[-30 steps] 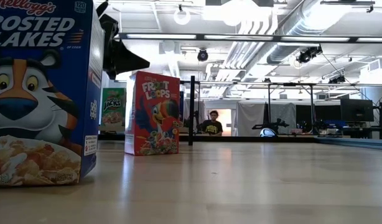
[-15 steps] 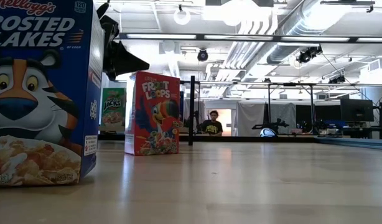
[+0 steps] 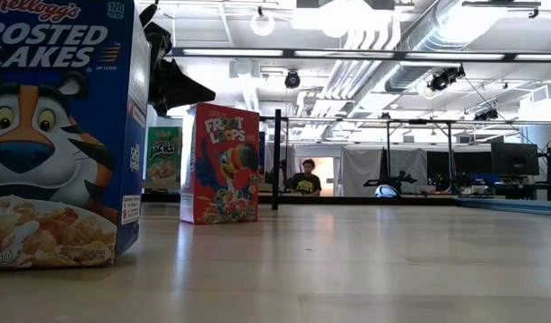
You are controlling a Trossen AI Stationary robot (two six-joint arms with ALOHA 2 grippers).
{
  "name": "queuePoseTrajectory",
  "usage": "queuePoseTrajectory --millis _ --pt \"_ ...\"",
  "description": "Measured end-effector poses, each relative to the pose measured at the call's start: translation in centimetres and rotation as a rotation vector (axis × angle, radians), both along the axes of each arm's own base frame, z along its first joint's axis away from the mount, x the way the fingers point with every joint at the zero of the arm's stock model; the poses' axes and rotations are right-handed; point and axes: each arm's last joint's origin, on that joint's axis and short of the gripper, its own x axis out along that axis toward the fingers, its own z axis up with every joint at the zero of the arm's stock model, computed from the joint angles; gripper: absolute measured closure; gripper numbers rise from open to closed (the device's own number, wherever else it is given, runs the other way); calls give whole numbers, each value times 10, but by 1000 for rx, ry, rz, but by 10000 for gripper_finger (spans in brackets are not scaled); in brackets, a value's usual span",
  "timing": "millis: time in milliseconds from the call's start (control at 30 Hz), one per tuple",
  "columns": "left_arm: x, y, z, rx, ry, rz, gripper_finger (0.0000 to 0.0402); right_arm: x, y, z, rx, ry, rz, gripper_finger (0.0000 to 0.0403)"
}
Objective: Stack cereal on shelf
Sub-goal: Put the green cereal box on the shelf aligned with the green cereal box
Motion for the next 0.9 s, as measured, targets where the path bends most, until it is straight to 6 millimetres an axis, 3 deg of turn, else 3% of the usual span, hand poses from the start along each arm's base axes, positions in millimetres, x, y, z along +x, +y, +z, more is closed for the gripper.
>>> queuePoseTrajectory --millis 167,433,733,900 --pt "0 0 -1 -4 5 -1 401 -4 -2 9 -11 41 -20 95" --pt "0 0 -2 -5 16 -1 401 -1 1 -28 24 22 -25 95" --pt "0 0 -2 -5 15 -1 401 1 12 -40 70 0 -13 98" --pt "0 0 -2 -5 17 -1 401 5 19 -53 84 26 29 121"
